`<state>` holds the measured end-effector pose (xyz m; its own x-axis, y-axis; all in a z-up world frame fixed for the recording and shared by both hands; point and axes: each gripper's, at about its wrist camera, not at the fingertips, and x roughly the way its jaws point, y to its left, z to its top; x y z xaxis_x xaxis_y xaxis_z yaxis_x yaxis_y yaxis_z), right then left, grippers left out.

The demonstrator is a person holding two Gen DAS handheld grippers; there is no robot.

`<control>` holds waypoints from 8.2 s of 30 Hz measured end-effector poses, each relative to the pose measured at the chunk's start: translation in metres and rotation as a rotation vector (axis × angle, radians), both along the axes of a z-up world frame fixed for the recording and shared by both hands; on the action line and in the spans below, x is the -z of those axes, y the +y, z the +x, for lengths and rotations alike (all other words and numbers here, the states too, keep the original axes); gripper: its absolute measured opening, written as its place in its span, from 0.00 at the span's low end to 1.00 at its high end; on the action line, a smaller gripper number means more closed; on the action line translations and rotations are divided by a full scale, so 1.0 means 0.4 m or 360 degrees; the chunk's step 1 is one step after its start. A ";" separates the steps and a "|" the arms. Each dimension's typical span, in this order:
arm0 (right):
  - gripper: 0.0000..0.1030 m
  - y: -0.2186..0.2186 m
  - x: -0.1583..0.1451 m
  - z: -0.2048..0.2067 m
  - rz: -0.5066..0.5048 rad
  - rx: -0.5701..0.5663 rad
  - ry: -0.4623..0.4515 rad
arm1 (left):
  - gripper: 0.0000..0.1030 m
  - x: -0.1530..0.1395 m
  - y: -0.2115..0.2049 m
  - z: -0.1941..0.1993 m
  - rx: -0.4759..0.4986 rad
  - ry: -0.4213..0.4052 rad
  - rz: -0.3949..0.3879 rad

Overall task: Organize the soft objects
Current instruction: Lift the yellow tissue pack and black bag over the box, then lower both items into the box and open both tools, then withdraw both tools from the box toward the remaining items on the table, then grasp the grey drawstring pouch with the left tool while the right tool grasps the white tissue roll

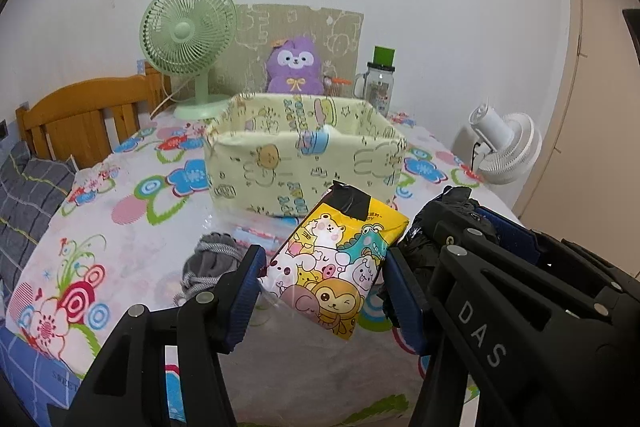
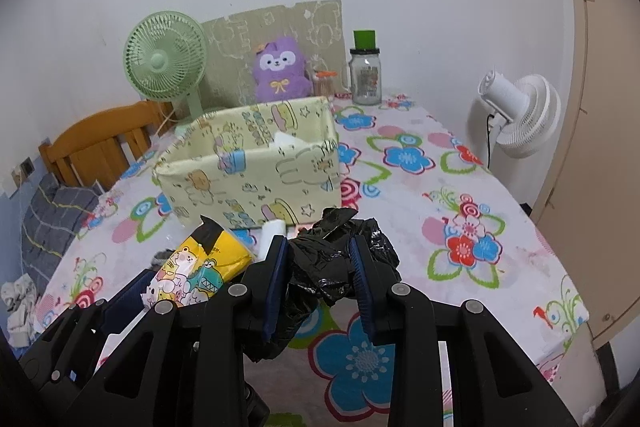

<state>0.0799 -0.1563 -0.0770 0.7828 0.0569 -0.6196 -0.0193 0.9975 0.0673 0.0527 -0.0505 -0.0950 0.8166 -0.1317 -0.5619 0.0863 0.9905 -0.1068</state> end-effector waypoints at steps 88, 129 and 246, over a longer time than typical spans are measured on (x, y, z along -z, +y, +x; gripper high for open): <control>0.34 0.089 -0.065 0.505 0.0056 -0.0110 0.0012 | 0.62 -0.093 0.081 0.493 -0.0100 0.0139 0.0081; 0.88 0.076 -0.052 0.461 0.0059 -0.0148 0.0041 | 1.00 -0.090 0.063 0.443 -0.0099 0.0166 0.0122; 0.60 0.122 0.200 0.187 -0.0059 -0.0202 0.0277 | 0.60 0.163 0.119 0.175 -0.0142 0.0306 0.0171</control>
<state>0.1547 -0.1073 -0.1569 0.6520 0.1229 -0.7482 -0.1362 0.9897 0.0439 0.1226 -0.0029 -0.1601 0.6988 0.0053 -0.7153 -0.0140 0.9999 -0.0063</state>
